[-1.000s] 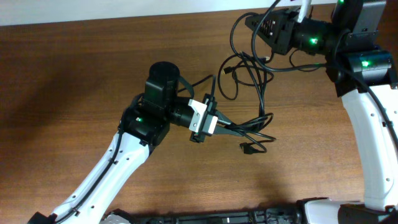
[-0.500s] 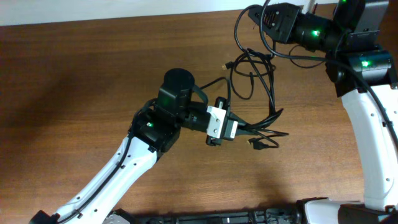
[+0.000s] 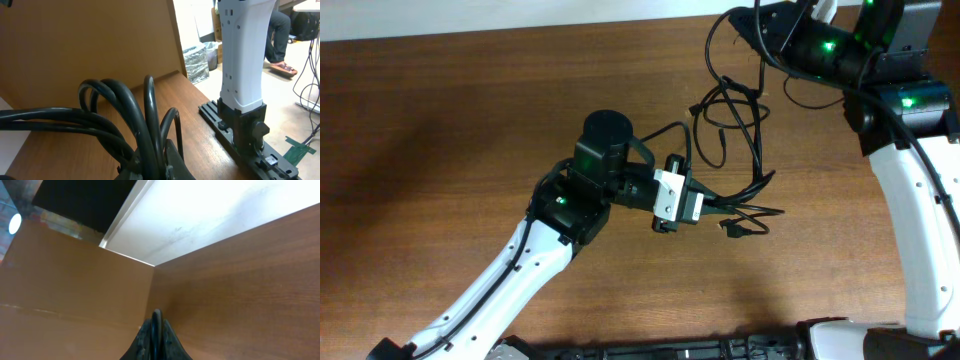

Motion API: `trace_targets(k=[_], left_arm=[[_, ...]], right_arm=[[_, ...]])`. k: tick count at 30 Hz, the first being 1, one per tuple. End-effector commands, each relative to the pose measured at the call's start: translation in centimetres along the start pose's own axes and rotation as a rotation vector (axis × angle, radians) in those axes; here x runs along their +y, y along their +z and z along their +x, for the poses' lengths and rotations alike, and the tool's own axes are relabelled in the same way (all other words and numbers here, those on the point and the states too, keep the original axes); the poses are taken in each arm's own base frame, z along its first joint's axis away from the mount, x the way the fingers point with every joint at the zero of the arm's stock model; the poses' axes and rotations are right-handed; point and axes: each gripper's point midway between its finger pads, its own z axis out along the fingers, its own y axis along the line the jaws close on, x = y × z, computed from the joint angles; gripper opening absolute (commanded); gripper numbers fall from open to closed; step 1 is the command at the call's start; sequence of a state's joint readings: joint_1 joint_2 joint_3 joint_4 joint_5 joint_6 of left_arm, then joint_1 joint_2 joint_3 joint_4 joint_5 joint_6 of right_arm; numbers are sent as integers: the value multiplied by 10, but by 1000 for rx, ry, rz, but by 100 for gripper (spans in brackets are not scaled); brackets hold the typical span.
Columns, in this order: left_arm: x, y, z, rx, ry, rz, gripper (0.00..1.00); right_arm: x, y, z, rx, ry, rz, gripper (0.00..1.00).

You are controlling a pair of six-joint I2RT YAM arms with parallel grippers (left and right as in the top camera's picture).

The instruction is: Untangle cables

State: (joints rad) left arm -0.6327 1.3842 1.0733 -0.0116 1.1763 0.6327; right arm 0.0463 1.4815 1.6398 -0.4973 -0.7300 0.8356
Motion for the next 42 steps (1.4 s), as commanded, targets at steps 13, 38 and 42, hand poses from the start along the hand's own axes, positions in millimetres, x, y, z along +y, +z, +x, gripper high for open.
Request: trace_targets(k=[13, 38, 42], left_arm=[[-2, 2, -6, -13, 24, 14, 0], [42, -61, -41, -125, -27, -89, 0], [44, -63, -53, -149, -20, -94, 0]], right_arm=[[-37, -8, -11, -65, -276, 217, 98], [-113, -39, 6, 4, -303, 618, 99], [-100, -29, 17, 78, -369, 511, 99]])
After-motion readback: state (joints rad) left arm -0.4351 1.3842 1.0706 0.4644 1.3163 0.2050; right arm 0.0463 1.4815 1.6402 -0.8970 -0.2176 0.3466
